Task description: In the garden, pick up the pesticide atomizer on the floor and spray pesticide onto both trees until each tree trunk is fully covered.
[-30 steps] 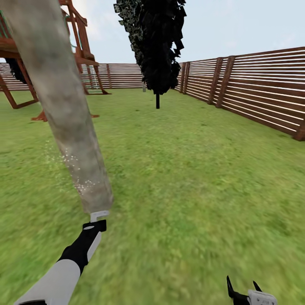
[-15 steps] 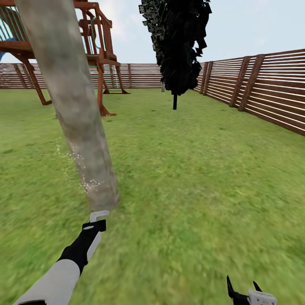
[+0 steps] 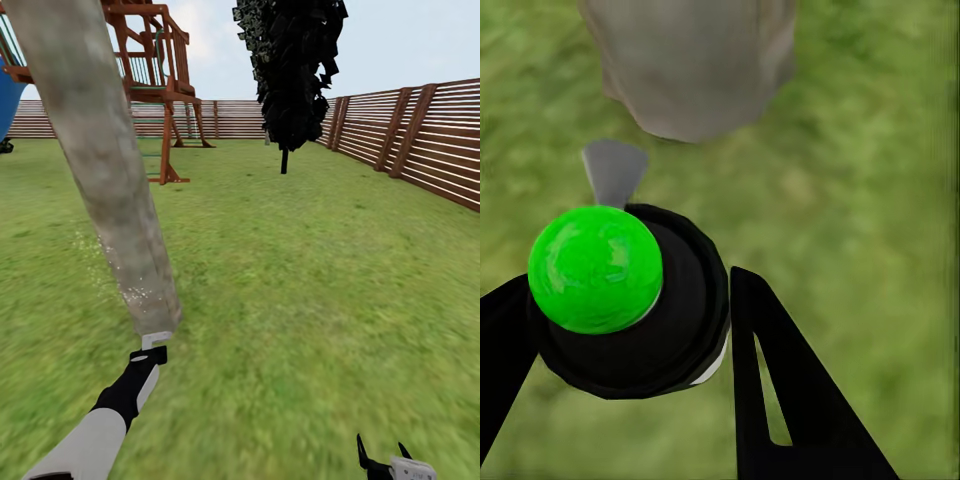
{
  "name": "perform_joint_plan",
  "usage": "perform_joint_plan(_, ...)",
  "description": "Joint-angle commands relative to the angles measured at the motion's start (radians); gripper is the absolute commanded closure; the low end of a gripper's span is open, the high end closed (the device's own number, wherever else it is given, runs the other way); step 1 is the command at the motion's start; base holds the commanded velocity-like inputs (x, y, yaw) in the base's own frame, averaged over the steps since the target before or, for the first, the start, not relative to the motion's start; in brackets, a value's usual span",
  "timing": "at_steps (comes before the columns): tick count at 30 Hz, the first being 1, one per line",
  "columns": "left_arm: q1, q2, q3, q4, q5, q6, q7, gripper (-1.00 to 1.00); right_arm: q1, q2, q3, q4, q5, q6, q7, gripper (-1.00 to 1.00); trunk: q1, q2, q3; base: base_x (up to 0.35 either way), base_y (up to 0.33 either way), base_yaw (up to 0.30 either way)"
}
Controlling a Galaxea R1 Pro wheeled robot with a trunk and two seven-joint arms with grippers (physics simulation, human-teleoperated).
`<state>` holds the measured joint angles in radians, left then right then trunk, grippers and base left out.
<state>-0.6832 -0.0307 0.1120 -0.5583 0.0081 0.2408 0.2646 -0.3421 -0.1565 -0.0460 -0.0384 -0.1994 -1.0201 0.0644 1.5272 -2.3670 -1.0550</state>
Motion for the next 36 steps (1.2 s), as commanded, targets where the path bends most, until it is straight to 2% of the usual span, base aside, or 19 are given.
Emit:
perform_joint_plan(1, 0.000, 0.000, 0.000, 0.000, 0.000, 0.000, 0.000, 1.00, 0.000, 0.000, 0.000, 0.000, 0.000, 0.000, 0.000, -1.00, 0.000, 0.000, 0.000, 0.140, -0.270, 0.236)
perform_joint_plan(15, 0.000, 0.000, 0.000, 0.000, 0.000, 0.000, -0.001, 1.00, 0.000, 0.000, 0.000, 0.000, 0.000, 0.000, 0.000, -1.00, 0.000, 0.000, 0.000, 0.139, -0.270, 0.272)
perform_joint_plan(23, 0.001, 0.000, 0.000, 0.000, 0.000, 0.000, -0.001, 1.00, 0.000, 0.000, 0.000, 0.000, 0.000, -0.002, 0.000, -1.00, 0.000, 0.000, 0.000, 0.123, -0.270, 0.052)
perform_joint_plan(36, 0.000, 0.000, -0.002, 0.000, 0.000, 0.000, -0.001, 1.00, 0.000, 0.000, 0.000, 0.000, 0.000, -0.002, 0.000, -1.00, 0.000, 0.000, 0.000, 0.098, -0.270, 0.268)
